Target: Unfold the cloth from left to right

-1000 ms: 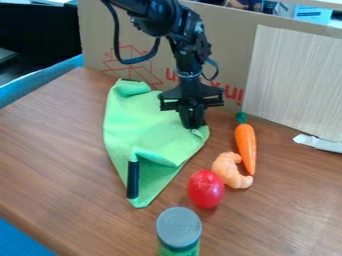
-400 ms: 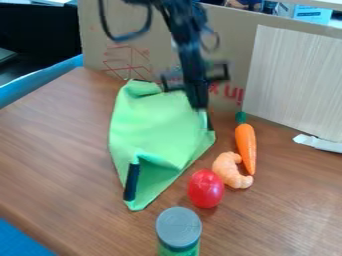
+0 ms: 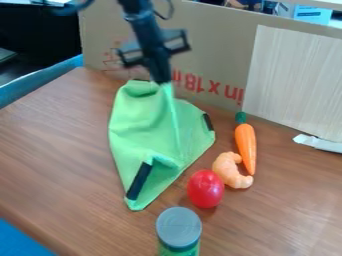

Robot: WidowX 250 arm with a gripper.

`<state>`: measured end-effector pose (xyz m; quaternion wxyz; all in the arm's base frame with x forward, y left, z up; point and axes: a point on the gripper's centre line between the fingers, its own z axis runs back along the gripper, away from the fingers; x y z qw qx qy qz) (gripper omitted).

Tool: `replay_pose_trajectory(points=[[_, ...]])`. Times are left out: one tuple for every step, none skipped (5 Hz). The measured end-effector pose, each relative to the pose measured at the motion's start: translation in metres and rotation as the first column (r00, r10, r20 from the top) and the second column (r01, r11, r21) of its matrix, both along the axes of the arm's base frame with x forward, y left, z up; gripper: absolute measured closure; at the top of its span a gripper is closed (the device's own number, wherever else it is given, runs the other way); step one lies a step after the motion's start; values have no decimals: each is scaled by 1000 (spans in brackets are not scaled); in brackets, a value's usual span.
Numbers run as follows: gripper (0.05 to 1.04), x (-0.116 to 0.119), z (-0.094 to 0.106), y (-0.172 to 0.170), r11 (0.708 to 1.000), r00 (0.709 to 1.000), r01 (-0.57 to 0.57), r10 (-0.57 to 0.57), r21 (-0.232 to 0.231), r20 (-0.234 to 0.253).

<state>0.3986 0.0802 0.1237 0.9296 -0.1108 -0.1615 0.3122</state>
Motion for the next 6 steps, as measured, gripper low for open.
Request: replay_pose_trajectory(points=[[1017,-22,-1,29,999,998,-36,35,-9,-42],[1017,-49,5,62,998,995,-67,67,1,-78],[1017,-73,1,89,998,989,-60,63,26,-133],[1017,-88,1,104,997,981,-43,53,61,-188],[1017,-93,3,121,996,974,-24,43,88,-221],[1017,-99,-1,142,993,966,-32,59,112,-250]])
